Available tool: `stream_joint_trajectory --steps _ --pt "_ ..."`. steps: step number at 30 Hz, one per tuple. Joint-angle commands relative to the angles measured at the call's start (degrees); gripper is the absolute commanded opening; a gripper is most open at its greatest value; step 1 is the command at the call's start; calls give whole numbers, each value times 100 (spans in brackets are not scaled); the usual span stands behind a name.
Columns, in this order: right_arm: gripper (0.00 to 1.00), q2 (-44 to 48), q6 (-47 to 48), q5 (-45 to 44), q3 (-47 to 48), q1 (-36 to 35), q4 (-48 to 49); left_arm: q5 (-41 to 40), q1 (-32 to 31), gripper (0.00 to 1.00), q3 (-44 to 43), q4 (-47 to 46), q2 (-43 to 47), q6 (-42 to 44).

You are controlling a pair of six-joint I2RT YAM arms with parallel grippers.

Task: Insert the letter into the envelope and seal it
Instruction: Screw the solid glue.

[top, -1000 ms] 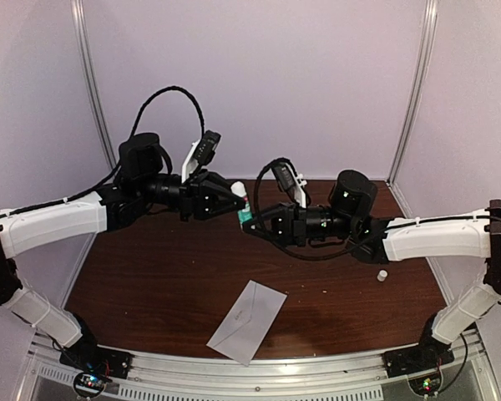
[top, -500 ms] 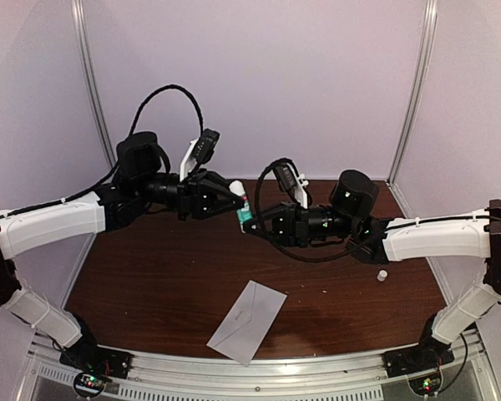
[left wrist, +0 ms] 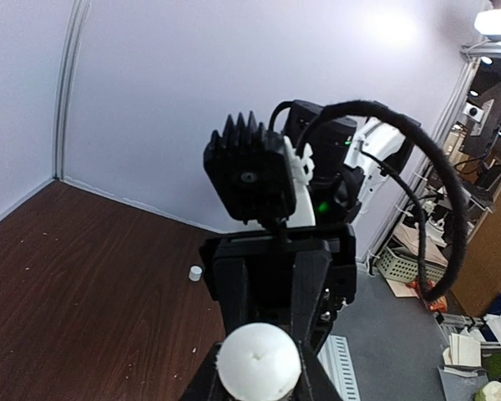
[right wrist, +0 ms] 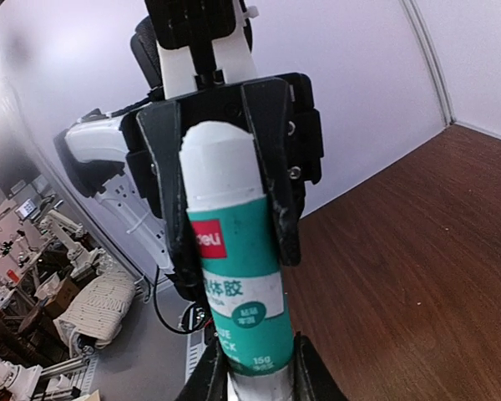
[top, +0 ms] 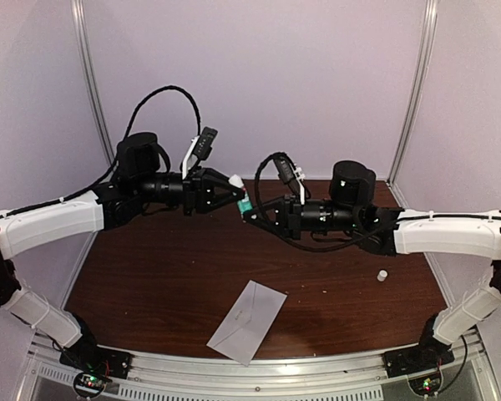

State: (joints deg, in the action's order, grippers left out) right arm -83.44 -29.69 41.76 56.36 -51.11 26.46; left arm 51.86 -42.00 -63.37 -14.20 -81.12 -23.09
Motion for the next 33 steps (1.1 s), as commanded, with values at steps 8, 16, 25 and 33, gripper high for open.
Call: stream_joint_trajectory --steps 8,16,25,33 --pt "0 -614 771 -4346 2082 -604 -3269 -1296 -53 9 124 117 80 171" --pt "0 -1771 818 -6465 3808 -1033 -4707 -1873 -54 9 215 174 -3 -161" --pt "1 -2002 586 -6453 4039 -1111 -4576 -2171 -54 8 255 260 -122 -408" --pt "51 -1055 850 -5397 2685 -1088 -3257 -2578 166 6 343 287 134 -532"
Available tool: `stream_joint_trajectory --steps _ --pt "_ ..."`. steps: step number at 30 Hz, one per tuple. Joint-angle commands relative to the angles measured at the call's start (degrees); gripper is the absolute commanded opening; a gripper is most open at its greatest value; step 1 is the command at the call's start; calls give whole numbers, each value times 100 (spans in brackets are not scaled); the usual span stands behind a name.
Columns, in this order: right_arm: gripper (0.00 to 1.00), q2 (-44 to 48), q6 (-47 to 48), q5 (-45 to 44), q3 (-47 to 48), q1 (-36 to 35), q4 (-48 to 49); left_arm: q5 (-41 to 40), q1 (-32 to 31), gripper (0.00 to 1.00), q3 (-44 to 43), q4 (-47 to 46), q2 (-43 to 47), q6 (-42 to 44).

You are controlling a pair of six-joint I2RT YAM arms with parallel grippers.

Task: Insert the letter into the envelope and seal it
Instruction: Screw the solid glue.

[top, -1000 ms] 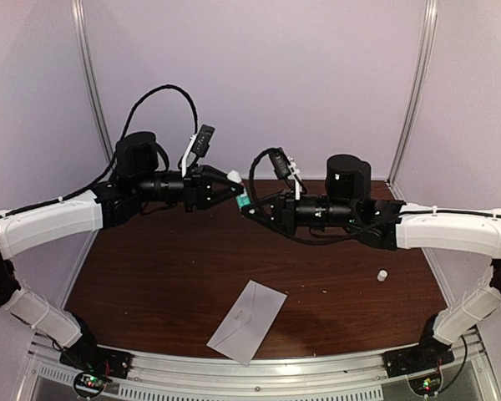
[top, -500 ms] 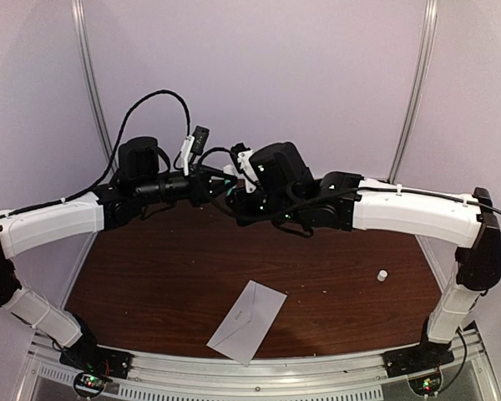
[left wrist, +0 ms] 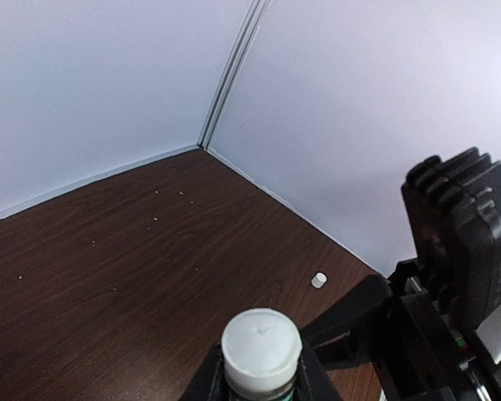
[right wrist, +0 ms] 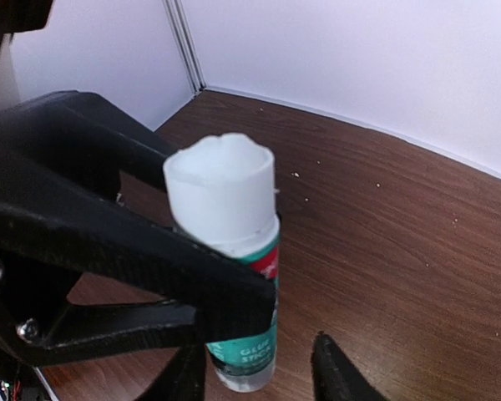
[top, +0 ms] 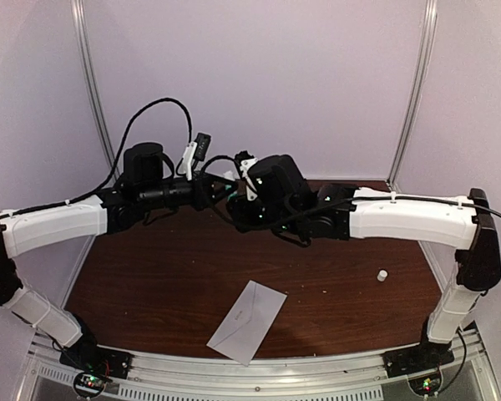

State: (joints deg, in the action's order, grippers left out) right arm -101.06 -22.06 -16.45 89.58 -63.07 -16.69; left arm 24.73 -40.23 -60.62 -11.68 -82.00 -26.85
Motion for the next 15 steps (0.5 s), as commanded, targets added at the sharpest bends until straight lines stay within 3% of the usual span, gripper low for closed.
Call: stream_joint_trajectory --steps 1,7,15 --pt "56 888 121 611 -888 129 1279 137 3 6 68 35 272 -124" --pt "76 1919 9 2273 -2405 540 2534 395 24 6 63 -118 542 143" --pt "86 2423 -281 4976 -3349 1041 4260 2558 16 7 -137 -581 545 542"
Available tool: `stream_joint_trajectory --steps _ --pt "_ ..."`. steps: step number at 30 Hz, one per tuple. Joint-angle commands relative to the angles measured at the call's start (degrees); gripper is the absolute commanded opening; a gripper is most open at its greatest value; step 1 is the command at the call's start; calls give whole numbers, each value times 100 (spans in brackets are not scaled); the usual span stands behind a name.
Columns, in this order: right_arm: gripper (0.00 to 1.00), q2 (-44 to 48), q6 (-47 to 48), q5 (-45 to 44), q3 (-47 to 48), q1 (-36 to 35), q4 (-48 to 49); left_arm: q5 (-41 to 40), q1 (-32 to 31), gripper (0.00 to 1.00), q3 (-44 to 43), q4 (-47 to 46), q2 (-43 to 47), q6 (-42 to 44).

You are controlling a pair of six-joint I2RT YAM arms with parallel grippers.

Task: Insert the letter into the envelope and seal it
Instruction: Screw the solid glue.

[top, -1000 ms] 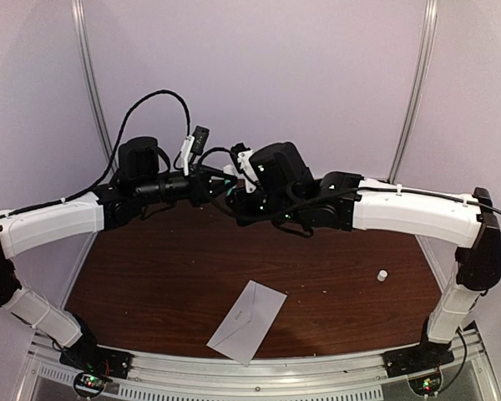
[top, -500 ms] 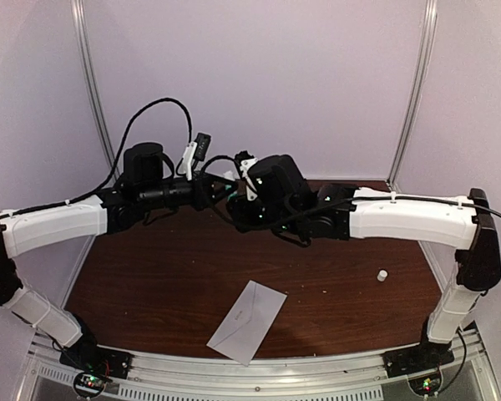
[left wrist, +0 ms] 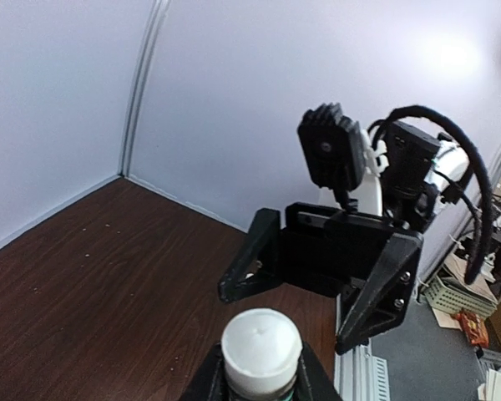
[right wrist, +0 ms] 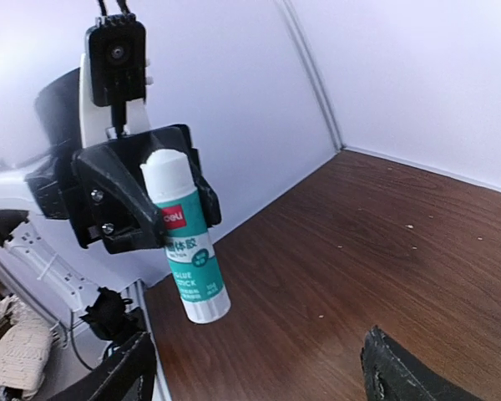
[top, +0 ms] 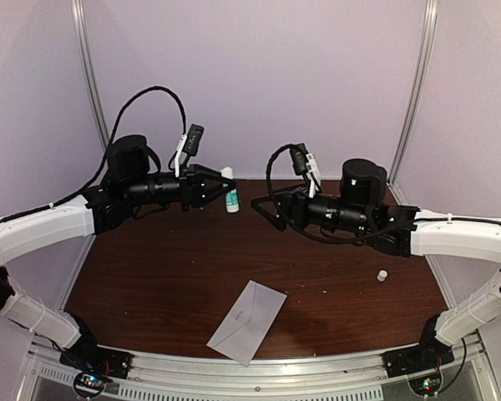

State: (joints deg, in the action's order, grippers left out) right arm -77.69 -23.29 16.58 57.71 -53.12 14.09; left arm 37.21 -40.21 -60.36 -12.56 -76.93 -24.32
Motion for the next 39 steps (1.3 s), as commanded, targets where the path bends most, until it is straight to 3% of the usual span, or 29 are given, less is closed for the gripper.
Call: stream_joint_trajectory --steps 1,9,22,29,39 --pt "86 48 -209 1917 -159 50 1328 1505 5 7 -161 -575 49 276" --pt "69 -485 -510 3050 170 -127 1987 2361 -57 7 -109 -1072 215 33" --pt "44 -908 -757 3453 468 -303 2231 2614 -66 7 -64 -1459 222 -314" --pt "37 -990 -840 3528 516 -321 2376 2631 -66 6 -61 -1478 205 -345" --pt "35 -1107 -961 3620 582 -348 2568 2633 -75 6 -57 -1495 150 -390"
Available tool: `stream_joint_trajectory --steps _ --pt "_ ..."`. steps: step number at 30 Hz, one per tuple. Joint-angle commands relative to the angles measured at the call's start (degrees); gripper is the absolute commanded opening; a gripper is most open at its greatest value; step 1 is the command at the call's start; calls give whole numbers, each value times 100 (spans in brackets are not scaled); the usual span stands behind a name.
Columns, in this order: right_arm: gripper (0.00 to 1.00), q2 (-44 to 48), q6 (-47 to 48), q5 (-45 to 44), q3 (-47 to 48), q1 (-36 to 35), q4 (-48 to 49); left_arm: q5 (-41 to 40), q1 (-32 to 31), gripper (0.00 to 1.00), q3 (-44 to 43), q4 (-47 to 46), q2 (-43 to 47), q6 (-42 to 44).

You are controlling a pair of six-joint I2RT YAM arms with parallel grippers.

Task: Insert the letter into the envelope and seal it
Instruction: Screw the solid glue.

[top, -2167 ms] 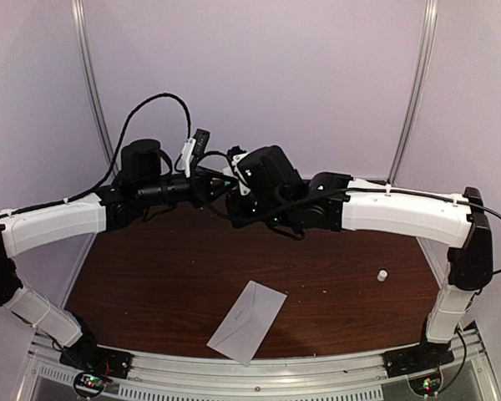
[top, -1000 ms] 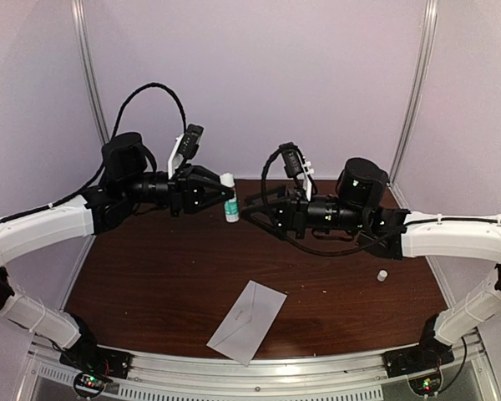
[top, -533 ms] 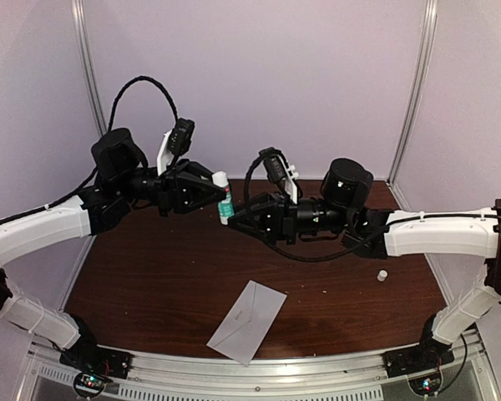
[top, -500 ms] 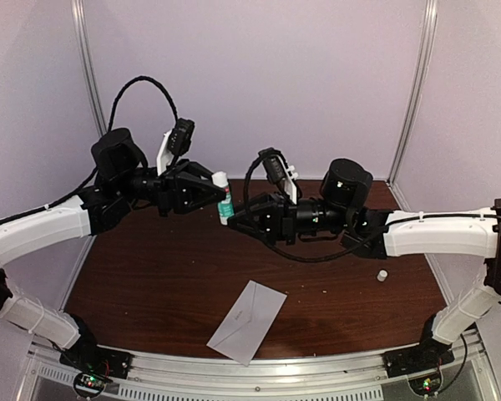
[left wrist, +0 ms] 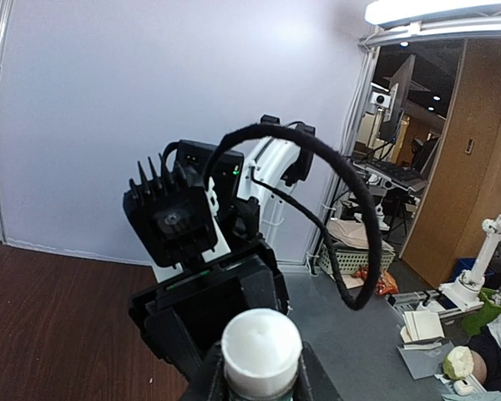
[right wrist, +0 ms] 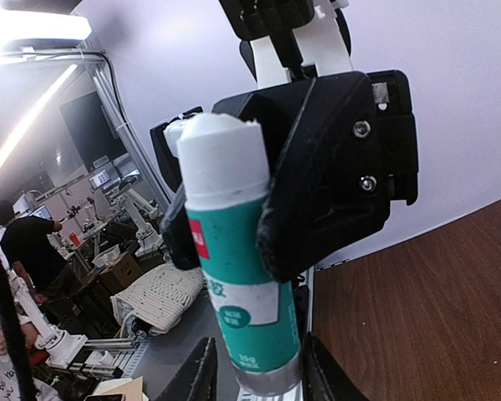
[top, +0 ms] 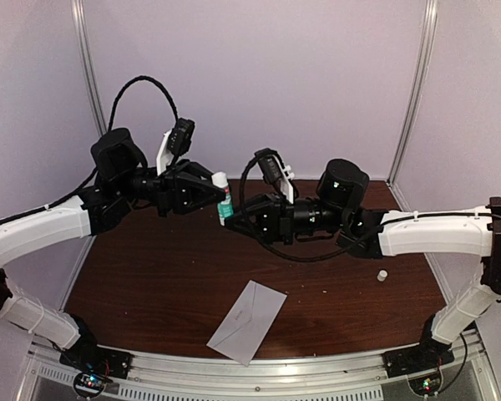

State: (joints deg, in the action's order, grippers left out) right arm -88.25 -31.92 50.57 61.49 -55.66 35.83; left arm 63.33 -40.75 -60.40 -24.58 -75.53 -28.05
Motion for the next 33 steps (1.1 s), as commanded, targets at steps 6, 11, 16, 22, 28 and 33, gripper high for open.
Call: stream_joint_trajectory --steps 6,11,16,22,28,33 --pt "25 -79 -121 260 223 -99 428 18 -38 5 -57 -298 -28 -25" --pt "11 -8 -112 192 173 -103 438 -13 -38 5 -51 -274 -32 -3" --pt "7 170 17 -50 124 -78 259 -147 -37 5 -63 -123 -50 124" --pt "5 464 648 -1212 303 -1 -1166 -854 -46 3 -145 561 16 672" --pt "2 478 1197 -3160 999 7 -2879 -1712 -45 2 -148 943 63 854" --pt "1 117 1434 -4723 1807 -78 -4059 -2466 -38 2 -118 1127 60 775"
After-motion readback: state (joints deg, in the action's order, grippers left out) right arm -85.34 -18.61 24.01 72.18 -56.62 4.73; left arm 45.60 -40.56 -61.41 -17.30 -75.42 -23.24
